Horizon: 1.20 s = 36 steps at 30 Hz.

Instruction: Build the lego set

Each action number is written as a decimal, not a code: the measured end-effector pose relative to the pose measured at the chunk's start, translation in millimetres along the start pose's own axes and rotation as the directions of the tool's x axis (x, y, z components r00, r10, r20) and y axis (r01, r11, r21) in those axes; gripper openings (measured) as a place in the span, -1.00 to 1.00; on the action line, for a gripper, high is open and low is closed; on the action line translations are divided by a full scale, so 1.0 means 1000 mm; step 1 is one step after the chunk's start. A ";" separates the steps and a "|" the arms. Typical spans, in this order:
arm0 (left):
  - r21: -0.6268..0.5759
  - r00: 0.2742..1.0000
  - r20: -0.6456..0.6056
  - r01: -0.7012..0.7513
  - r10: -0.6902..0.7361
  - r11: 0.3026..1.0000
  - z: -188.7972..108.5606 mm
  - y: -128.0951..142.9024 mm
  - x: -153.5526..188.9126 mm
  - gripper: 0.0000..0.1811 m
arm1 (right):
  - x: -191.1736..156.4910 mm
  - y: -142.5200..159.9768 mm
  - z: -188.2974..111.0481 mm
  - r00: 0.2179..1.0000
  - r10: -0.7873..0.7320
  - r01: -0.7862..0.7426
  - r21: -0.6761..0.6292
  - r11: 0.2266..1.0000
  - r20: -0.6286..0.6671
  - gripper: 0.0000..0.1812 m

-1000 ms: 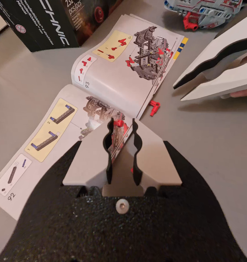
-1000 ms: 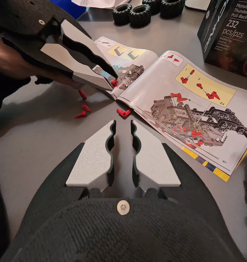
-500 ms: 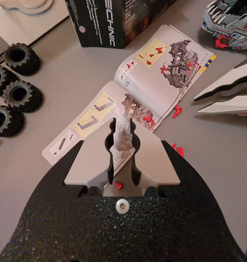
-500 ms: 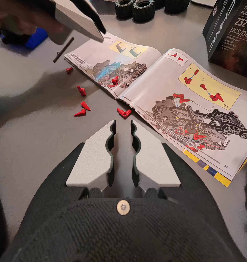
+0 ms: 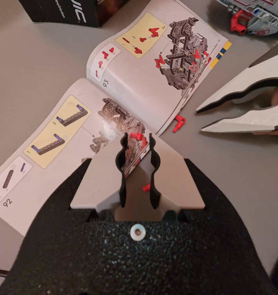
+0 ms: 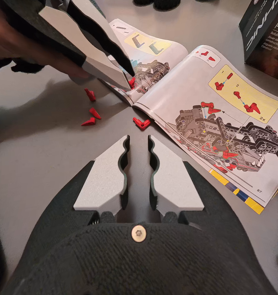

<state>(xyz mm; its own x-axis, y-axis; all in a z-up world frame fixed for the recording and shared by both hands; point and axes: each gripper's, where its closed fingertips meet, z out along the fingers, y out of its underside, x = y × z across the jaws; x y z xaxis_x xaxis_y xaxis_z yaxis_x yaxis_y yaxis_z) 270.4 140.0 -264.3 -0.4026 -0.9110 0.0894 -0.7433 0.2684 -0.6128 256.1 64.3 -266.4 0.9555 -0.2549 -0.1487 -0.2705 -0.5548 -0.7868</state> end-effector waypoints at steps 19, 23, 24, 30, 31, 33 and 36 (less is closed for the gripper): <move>0.266 0.709 0.153 -0.701 0.688 0.662 -0.051 -0.010 0.037 -0.85 | -0.018 -0.033 -0.021 0.948 0.177 -0.230 0.183 0.956 0.264 -0.61; 0.234 0.500 0.271 -0.863 0.822 0.448 -0.062 0.000 0.055 -0.85 | -0.039 -0.053 -0.026 0.887 0.198 -0.302 0.201 0.932 0.417 -0.43; 0.215 0.451 0.293 -0.890 0.843 0.402 -0.063 0.002 0.059 -0.85 | -0.046 -0.056 -0.025 0.877 0.184 -0.296 0.196 0.935 0.445 -0.43; 0.190 0.337 0.357 -0.939 0.871 0.286 -0.068 0.004 0.071 -0.85 | -0.071 -0.065 -0.016 0.823 0.163 -0.290 0.156 0.944 0.545 -0.65; 0.199 0.340 0.361 -0.938 0.869 0.284 -0.070 0.003 0.071 -0.85 | -0.075 -0.064 -0.016 0.818 0.152 -0.276 0.148 0.950 0.555 -0.69; 0.218 0.345 0.372 -0.935 0.862 0.281 -0.072 0.003 0.074 -0.85 | -0.079 -0.061 -0.014 0.815 0.138 -0.255 0.134 0.958 0.563 -0.73; 0.228 0.351 0.378 -0.932 0.857 0.282 -0.072 0.003 0.075 -0.85 | -0.084 -0.062 -0.013 0.813 0.121 -0.242 0.141 0.960 0.569 -0.91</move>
<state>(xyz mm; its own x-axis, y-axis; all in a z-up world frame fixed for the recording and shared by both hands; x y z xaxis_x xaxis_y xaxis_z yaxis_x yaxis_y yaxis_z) 199.0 94.9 -202.7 -0.5765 -0.2082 -0.7902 0.2875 0.8535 -0.4346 191.1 110.1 -197.7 0.8113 0.1765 -0.5574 -0.4740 -0.3596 -0.8037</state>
